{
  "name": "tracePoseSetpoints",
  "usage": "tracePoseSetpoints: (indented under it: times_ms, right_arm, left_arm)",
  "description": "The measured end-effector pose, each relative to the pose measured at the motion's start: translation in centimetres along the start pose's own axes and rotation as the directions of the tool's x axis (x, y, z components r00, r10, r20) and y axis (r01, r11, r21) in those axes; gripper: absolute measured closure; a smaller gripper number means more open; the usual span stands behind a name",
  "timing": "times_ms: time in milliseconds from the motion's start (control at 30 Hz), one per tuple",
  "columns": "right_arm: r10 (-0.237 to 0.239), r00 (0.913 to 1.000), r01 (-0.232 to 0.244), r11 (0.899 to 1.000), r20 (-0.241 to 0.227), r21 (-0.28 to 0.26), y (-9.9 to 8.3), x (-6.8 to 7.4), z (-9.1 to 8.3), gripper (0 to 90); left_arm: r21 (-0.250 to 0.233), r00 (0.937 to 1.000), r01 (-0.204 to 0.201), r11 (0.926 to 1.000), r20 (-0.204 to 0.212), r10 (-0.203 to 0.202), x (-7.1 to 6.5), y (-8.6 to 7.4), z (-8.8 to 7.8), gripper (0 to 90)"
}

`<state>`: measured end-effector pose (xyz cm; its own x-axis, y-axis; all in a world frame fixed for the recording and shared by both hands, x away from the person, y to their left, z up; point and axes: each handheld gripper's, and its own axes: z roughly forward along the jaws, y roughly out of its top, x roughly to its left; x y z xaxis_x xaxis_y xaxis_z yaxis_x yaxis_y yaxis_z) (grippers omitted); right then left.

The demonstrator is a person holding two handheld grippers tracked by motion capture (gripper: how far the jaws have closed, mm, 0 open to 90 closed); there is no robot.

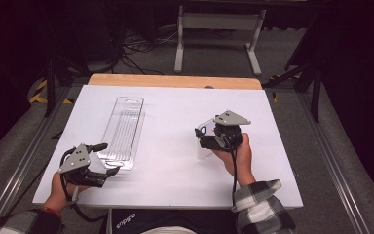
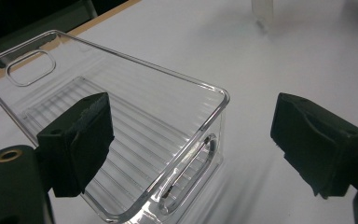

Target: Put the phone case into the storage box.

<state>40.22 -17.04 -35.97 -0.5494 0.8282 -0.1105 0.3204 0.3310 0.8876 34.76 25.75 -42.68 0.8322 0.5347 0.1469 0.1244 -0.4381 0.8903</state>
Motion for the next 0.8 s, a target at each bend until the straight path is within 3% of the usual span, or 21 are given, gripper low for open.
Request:
tracePoseSetpoints:
  times_ms: [500,800]
  right_arm:
    - [-0.057,0.9978,0.055,0.997,-0.034,-0.057,1.5,1.6,1.1,16.7]
    - [-0.061,0.9972,0.057,0.994,-0.044,-0.092,2.7,2.5,2.4,16.7]
  left_arm:
    - [-0.009,1.0,0.007,0.9999,-0.001,-0.007,0.1,-0.1,-0.1,13.4]
    - [-0.029,0.9996,0.02,0.9994,-0.018,-0.02,0.2,-0.1,-0.2,11.5]
